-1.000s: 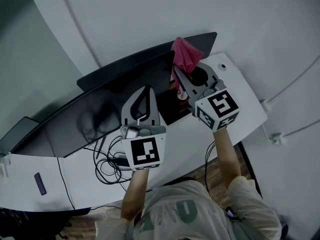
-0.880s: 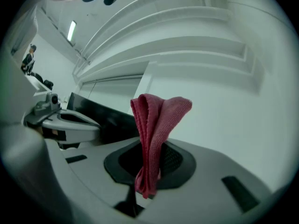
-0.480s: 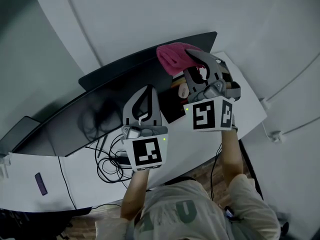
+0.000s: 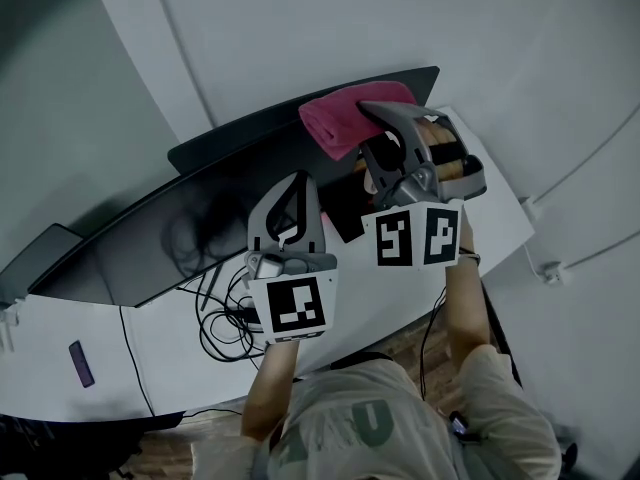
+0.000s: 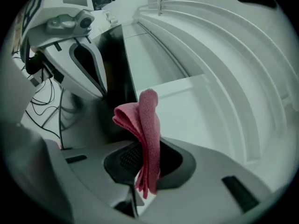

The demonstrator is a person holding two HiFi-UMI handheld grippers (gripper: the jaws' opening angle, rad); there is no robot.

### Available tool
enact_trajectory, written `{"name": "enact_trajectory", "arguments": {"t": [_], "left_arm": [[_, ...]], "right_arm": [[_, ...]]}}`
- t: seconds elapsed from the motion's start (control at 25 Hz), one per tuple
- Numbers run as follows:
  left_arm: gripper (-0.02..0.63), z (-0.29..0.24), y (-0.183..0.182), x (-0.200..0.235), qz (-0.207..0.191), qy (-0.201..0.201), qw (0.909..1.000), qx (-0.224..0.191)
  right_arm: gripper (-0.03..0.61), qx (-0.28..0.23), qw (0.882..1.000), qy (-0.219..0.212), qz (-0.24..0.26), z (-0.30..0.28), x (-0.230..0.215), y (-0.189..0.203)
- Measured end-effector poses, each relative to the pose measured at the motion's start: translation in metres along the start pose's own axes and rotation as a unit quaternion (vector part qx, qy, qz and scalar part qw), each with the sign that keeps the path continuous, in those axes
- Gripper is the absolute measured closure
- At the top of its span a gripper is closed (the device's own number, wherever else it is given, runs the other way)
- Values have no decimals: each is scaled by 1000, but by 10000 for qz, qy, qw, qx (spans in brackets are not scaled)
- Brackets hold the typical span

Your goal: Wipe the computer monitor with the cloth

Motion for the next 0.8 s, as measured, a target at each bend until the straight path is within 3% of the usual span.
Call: {"name": "enact_trajectory", "arguments": {"t": [0.24,0.52,0.8], "left_arm": [[598,27,-2,28,-9,-189,9998,-72],[598,71,-2,74,-166,-505,9986,-69],[598,131,5,128,-272,-808,9964,-35]], "right_arm": [[522,-341,9984,-396,194,-4,21,-54],[522,-534,9966,-553,310,-9,38,-112],[522,-145,9965,-555,613,-20,62,-169]]}}
Point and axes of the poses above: the fingertips, and each gripper's own axes: z backward along the fingers, x to its left, y out of its underside, the point moved 4 cm from there along z, backward along the fingers, and after that the axes turned 3 degrees about -z, right-handed, at the moved point
